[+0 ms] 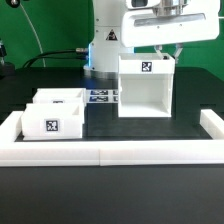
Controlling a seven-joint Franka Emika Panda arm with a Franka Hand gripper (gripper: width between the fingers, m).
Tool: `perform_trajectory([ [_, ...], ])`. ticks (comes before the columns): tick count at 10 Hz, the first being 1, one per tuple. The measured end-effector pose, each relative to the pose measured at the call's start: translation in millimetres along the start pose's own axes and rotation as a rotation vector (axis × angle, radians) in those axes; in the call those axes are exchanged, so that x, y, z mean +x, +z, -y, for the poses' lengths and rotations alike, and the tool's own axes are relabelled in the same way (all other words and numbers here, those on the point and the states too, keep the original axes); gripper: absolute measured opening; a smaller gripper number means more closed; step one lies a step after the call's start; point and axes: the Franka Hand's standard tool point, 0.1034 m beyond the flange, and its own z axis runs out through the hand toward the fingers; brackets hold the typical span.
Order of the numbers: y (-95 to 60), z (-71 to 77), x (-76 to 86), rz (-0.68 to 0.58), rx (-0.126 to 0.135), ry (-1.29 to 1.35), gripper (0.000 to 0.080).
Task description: Assemble drawer
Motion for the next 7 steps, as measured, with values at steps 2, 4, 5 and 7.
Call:
perform_trajectory([
  [2,-0.2,-0.1,0.2,-0.001,0.0,0.0,0.0039],
  [4,-0.3,-0.2,0.3,-0.001,0.0,0.001,0.0039],
  [5,-0.3,-0.2,0.3,-0.001,0.0,0.001,0.0039],
  [7,0.2,-0.6,2.2,-0.002,0.001,-0.014,0.0039],
])
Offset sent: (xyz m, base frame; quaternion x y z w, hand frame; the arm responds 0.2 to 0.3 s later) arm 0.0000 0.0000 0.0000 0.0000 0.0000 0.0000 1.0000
